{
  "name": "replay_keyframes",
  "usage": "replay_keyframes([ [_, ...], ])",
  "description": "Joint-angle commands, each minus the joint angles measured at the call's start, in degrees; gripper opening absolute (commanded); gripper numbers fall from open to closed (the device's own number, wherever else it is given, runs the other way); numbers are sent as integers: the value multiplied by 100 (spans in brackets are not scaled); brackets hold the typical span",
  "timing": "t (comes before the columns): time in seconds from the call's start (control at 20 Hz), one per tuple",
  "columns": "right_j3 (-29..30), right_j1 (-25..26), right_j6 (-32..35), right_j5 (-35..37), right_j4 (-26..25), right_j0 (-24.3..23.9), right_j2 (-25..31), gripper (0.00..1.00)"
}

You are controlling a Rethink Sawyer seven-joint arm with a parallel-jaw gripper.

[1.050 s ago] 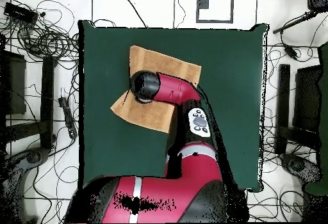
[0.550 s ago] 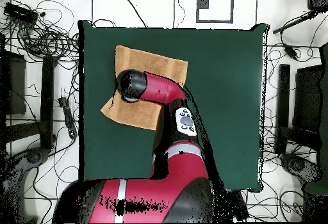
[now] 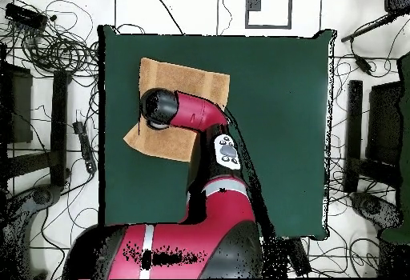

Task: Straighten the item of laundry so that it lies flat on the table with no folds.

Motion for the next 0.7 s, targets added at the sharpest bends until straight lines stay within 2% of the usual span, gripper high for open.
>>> replay_keyframes([
  [0.05,727,400,1134,-154,91,150,450,100],
  [0.4,947,-140,1209,203,91,84,215,100],
  [0.7,851,-513,1320,756,182,81,91,100],
])
